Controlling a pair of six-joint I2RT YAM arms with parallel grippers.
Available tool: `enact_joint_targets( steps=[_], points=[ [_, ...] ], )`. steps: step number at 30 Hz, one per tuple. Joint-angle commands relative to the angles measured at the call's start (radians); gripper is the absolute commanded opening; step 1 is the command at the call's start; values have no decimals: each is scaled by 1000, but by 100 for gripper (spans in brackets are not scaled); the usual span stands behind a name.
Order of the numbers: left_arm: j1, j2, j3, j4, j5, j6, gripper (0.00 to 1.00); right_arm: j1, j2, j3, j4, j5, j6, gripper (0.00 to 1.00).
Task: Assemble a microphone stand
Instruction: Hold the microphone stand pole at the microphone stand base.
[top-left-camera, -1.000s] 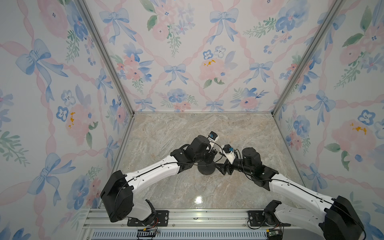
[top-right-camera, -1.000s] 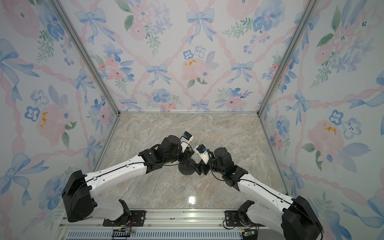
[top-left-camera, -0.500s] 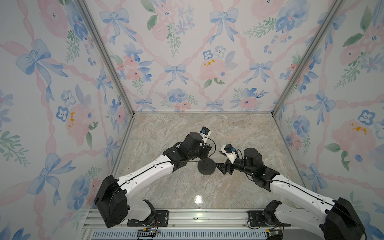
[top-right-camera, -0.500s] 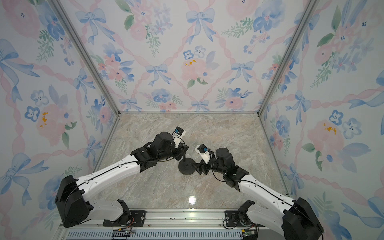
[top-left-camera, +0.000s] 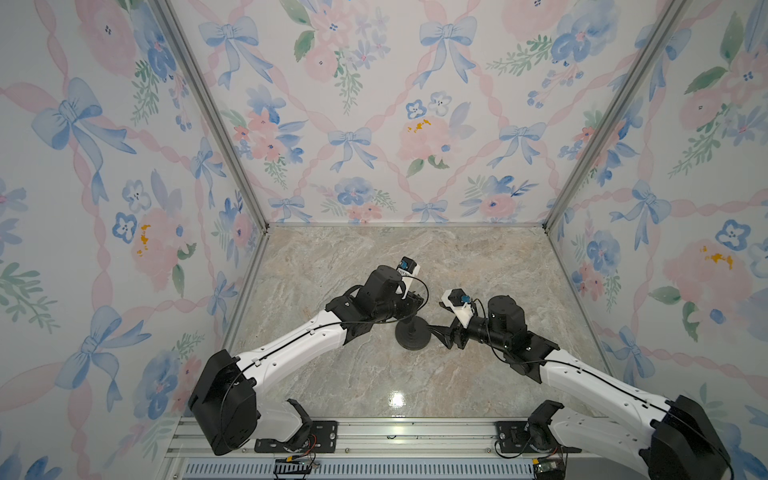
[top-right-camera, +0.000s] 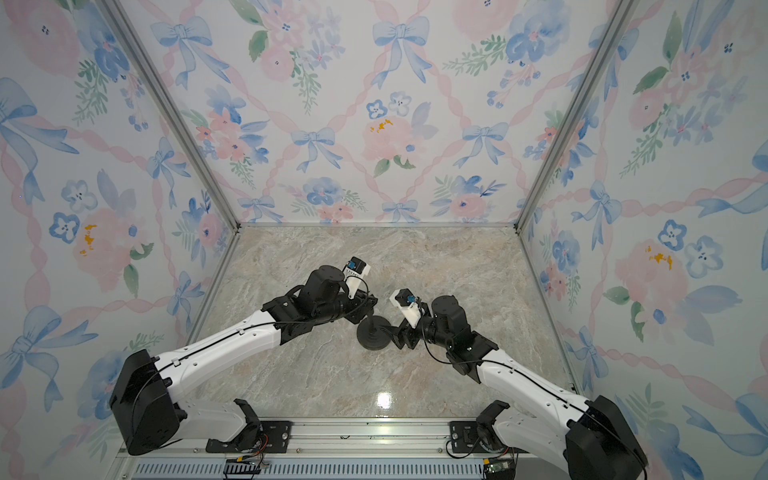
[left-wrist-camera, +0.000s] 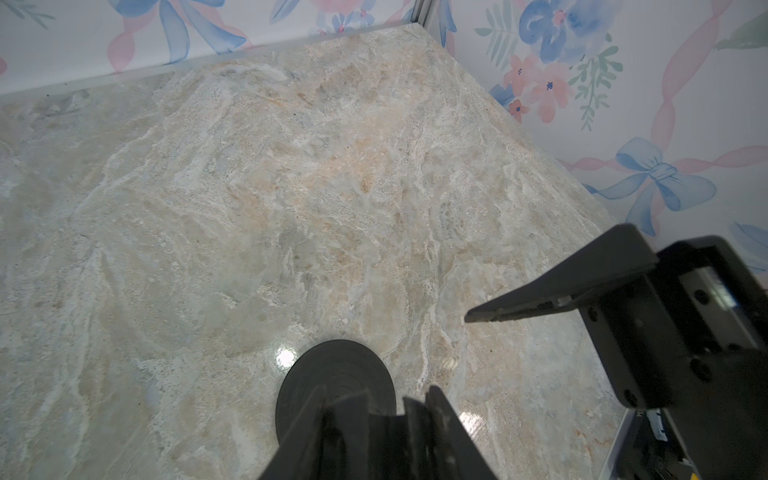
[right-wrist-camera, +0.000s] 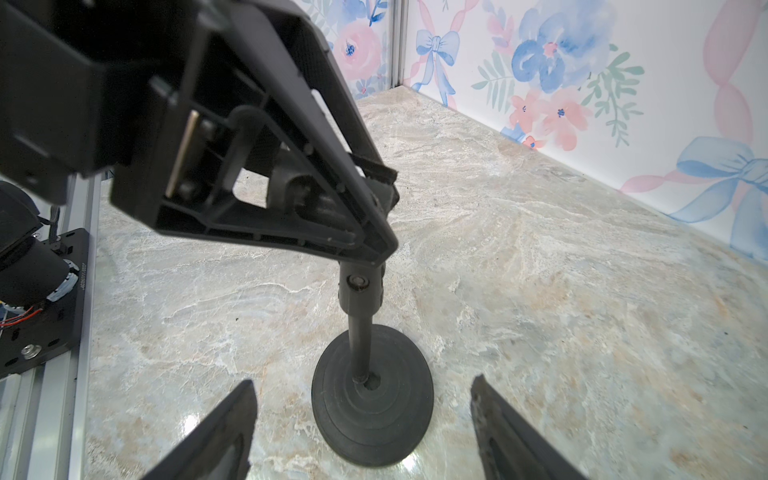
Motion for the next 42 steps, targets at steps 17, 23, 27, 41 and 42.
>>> enact_joint_targets(
  steps=[17,23,27,41,42],
  points=[
    [-13,16,-33,89,-36,-5,0,-11,-20,-7,-19,-18,-5,82],
    [-21,25,-38,95,-43,3,0,-9,-16,-5,-21,-20,-4,82],
    [-32,33,-40,95,-33,20,0,-9,-17,-7,-19,-22,-6,82],
    [-35,9,-41,66,-59,51,0,-13,76,27,-40,2,-10,70],
    [-35,10,-42,65,-52,50,0,-13,76,27,-40,0,-11,70]
  ],
)
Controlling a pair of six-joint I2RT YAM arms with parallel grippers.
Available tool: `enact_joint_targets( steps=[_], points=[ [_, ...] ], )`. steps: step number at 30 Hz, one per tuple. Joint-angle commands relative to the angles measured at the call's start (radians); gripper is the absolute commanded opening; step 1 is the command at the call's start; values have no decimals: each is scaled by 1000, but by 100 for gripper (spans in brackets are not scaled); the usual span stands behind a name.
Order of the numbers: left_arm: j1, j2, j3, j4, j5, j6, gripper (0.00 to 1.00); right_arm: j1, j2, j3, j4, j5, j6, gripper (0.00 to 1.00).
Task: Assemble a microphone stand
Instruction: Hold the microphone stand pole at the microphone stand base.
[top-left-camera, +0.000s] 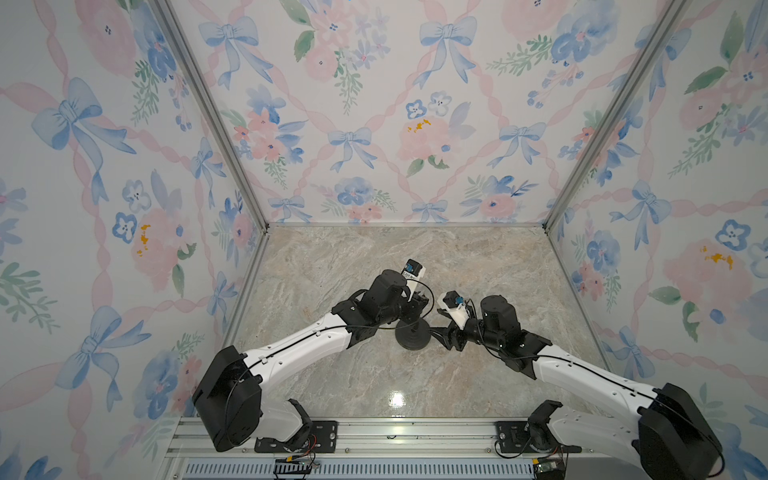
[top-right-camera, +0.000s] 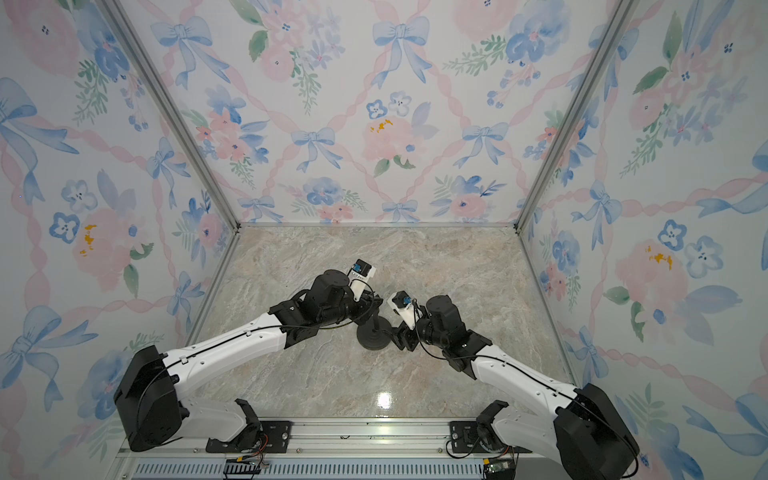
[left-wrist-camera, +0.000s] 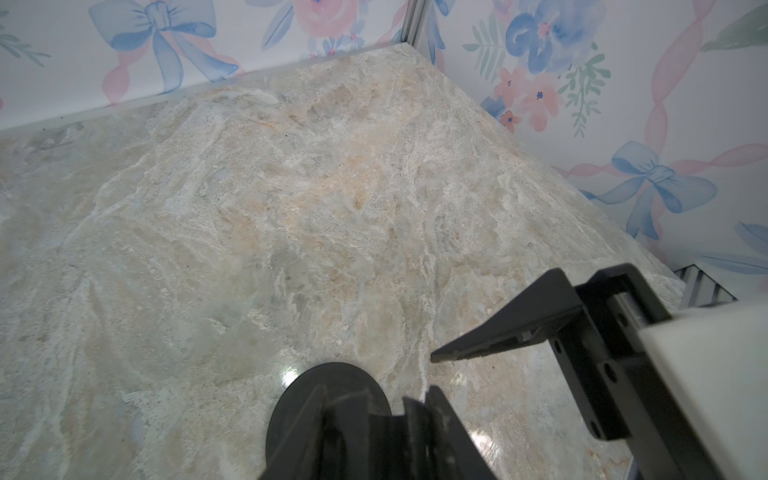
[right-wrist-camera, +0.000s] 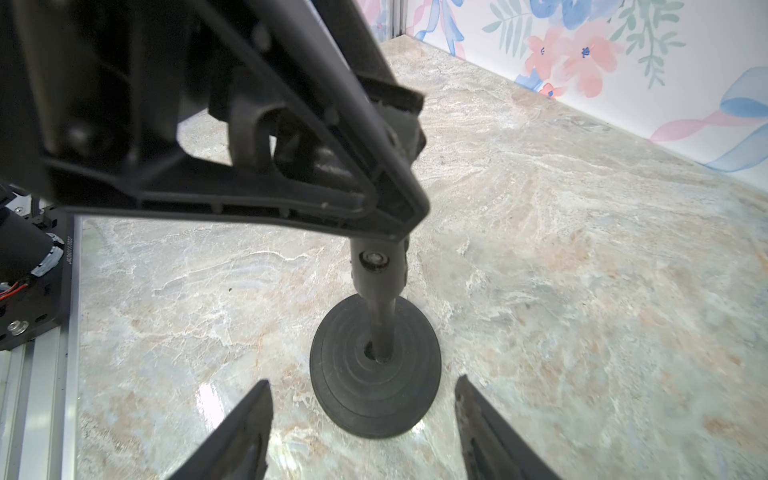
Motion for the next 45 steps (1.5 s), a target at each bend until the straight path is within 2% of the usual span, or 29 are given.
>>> enact_joint_targets(
  steps=[1,5,10,16,20,26,33,36,39,45],
  points=[
    [-1,-9,-16,-35,-4,26,0,-8,0,25,-5,-2,-8,70],
    [10,11,-6,-45,47,8,0,-8,2,25,-9,-8,-11,70],
    [14,-11,-8,-55,36,13,0,-7,8,24,-9,-13,-15,68],
    [18,-33,-8,-63,37,20,0,31,58,-3,101,-9,-44,54],
    [19,-34,-11,-63,34,21,0,52,93,8,155,37,-47,50],
    [18,-36,-18,-64,29,25,0,54,141,39,164,40,-46,47],
    [18,-19,-14,-62,34,30,0,55,145,34,166,25,-48,47],
    [15,-21,-24,-64,31,38,0,55,116,31,142,-8,-55,56],
    [12,-17,-28,-62,32,46,0,40,80,26,132,-42,-62,60],
    [8,6,-44,-61,35,44,0,-8,90,49,169,-100,-11,58]
  ],
)
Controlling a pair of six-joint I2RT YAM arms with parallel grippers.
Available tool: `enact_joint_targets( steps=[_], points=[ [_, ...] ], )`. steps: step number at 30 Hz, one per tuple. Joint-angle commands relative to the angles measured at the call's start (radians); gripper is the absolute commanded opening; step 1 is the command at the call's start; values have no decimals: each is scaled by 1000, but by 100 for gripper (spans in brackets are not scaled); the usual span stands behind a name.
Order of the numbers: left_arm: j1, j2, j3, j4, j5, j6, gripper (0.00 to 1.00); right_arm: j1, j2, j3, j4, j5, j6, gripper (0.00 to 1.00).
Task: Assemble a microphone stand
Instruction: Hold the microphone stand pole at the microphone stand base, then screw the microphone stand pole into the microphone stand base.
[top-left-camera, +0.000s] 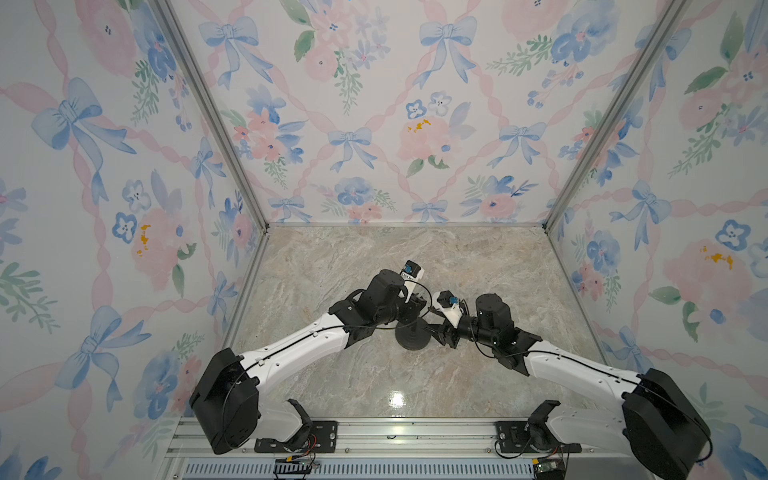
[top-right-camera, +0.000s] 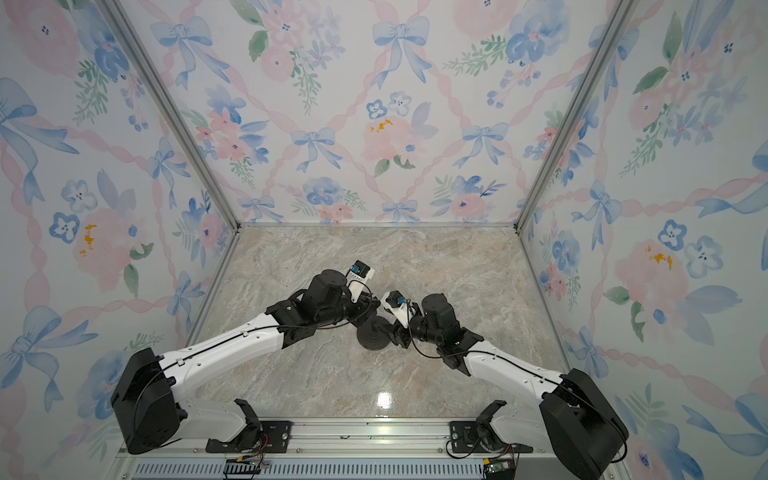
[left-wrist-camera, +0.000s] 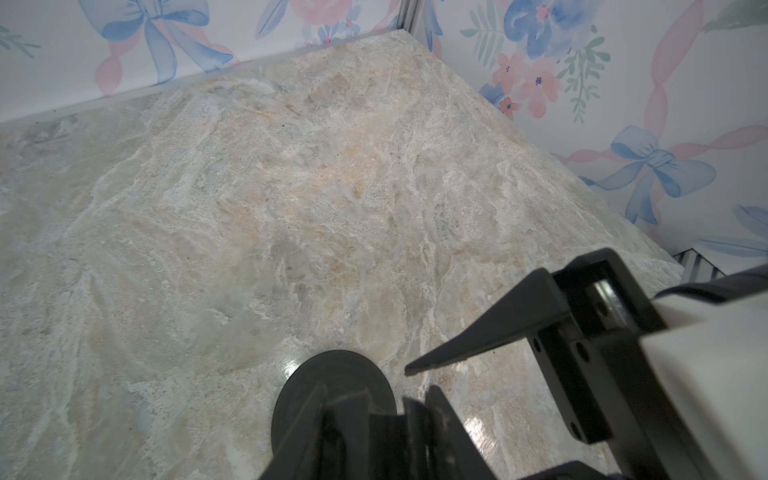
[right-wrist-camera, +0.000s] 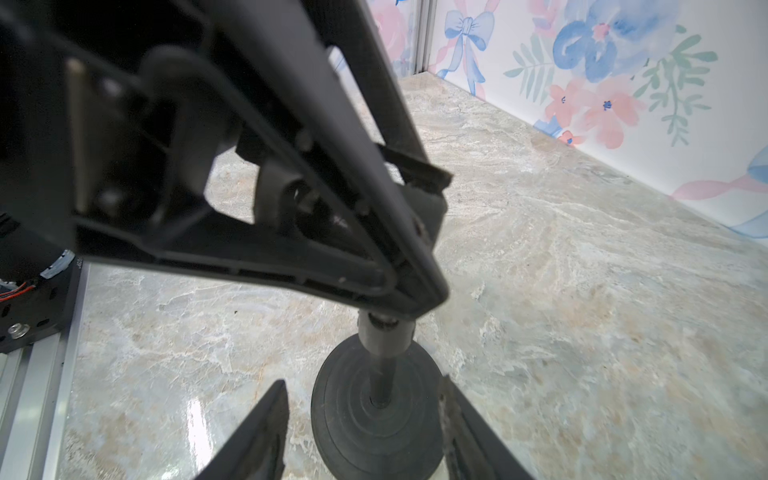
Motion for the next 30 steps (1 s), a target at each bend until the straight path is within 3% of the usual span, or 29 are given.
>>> enact_joint_targets(
  steps=[1,13,18,22,26,30],
  points=[
    [-6,23,-39,-31,7,20,0,-14,16,48,12,-48,23,57],
    [-12,16,-44,-31,-8,19,0,-1,161,23,305,-55,76,55],
    [-12,19,-44,-30,-8,18,0,18,235,13,434,-30,79,47],
    [-12,16,-52,-32,-10,15,0,33,269,6,466,-22,61,33],
    [-12,2,-49,-30,-18,12,12,48,274,2,438,-8,19,17],
    [-12,-10,-36,-30,-25,6,27,49,275,-21,463,17,7,12]
  ],
)
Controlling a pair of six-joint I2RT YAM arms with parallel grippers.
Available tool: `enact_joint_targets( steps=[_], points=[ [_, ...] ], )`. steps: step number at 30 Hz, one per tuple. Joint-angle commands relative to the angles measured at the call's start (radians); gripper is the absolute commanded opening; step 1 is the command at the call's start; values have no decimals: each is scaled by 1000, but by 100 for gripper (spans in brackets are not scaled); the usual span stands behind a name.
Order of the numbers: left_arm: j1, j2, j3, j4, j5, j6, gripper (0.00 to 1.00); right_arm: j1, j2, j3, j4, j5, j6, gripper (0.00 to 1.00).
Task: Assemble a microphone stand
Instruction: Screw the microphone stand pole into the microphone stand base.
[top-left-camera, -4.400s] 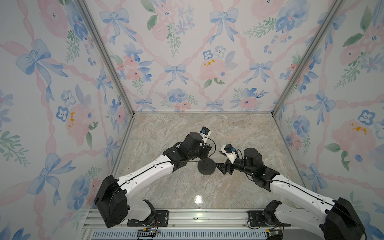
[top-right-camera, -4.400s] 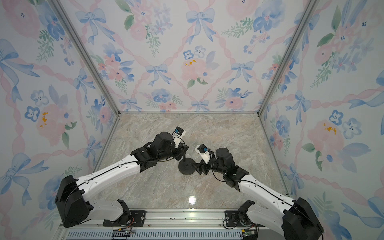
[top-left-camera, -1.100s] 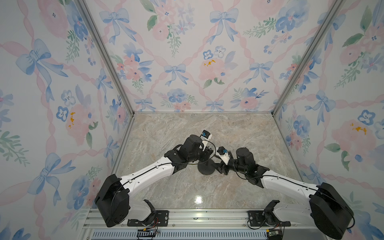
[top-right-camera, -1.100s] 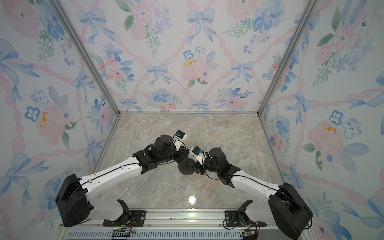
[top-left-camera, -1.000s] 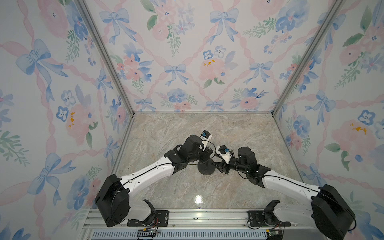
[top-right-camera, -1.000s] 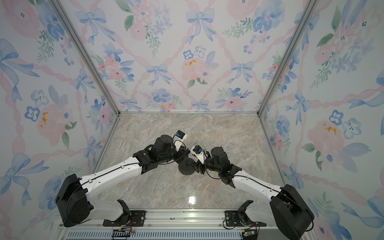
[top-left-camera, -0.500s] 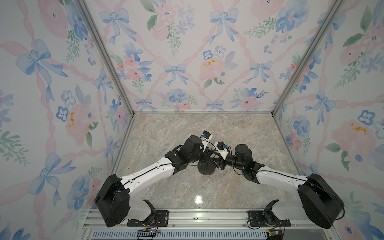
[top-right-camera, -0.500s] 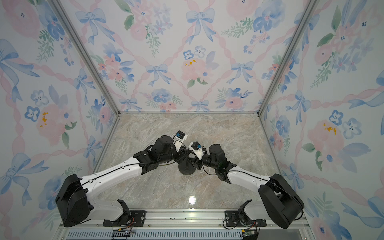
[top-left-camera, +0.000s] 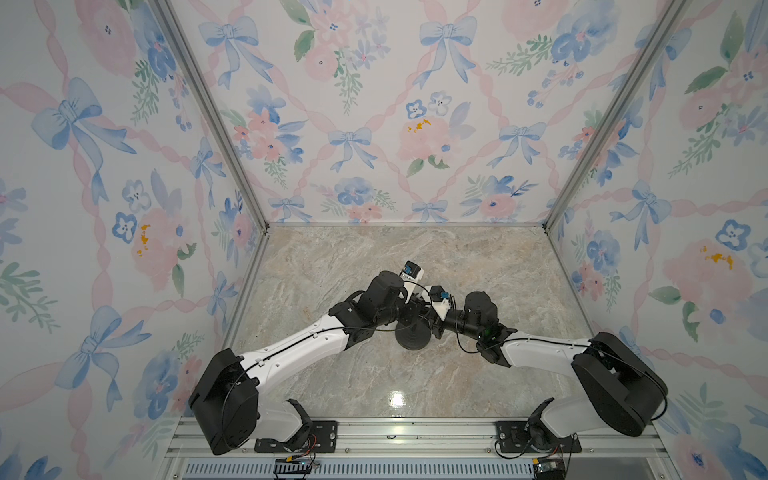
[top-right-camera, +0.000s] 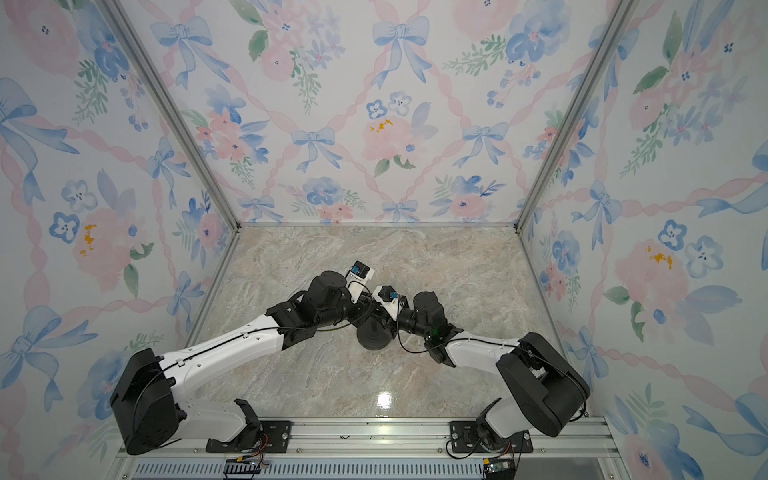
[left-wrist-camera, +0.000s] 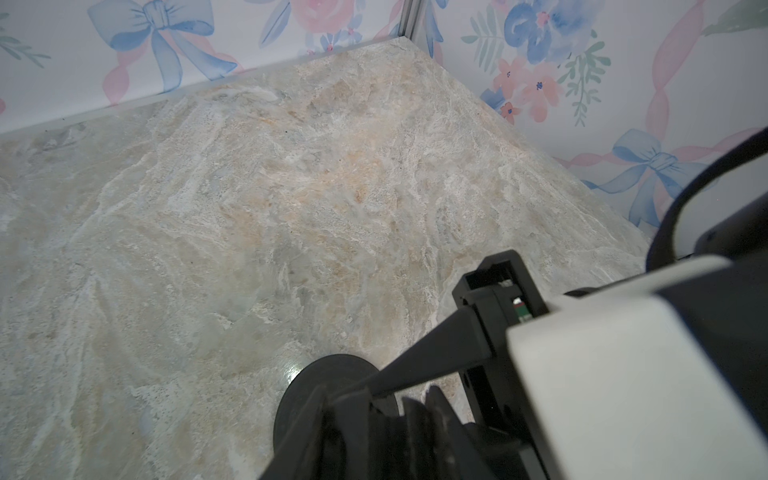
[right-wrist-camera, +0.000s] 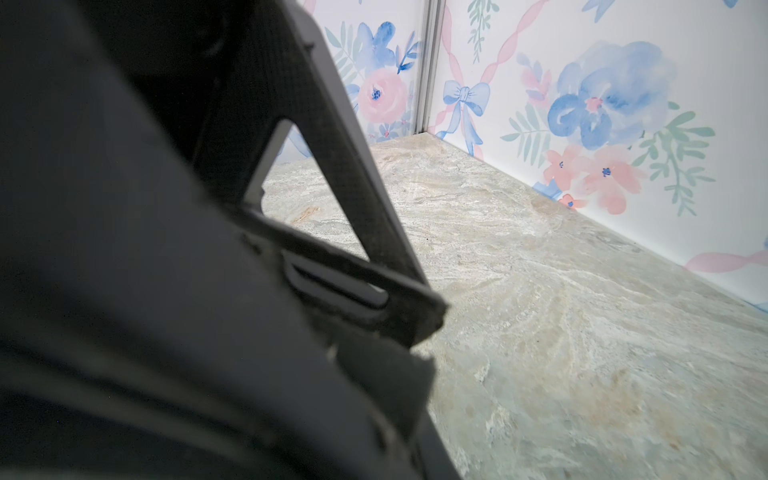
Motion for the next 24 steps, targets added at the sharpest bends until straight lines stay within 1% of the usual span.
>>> enact_joint_targets(
  steps=[1,4,5,7,10,11,14,18,21,22,24],
  points=[
    [-5,-8,-18,-54,-6,2,31,16,14,-27,32,36,-28,12],
    [-5,-38,-14,-53,-13,-12,57,18,18,-39,43,50,-32,12],
    [-4,-53,-16,-53,-18,-15,64,18,20,-45,52,52,-31,12],
    [-3,-89,-21,-53,-31,-20,74,18,21,-50,58,56,-28,12],
    [-1,-153,-52,-51,-48,-29,84,18,24,-47,51,57,-29,12],
    [0,-173,-67,-50,-49,-34,86,18,26,-47,52,55,-30,12],
    [10,-203,-101,-50,-20,-33,86,17,32,-43,53,52,-29,12],
    [35,-174,-103,-56,79,16,85,18,37,-38,47,45,-26,13],
    [59,-142,-87,-58,83,63,84,18,34,-30,16,30,-29,13],
    [65,-126,-79,-60,83,83,82,18,32,-29,7,24,-32,13],
    [78,-85,-43,-88,117,115,76,18,31,-31,0,21,-40,13]
  ],
)
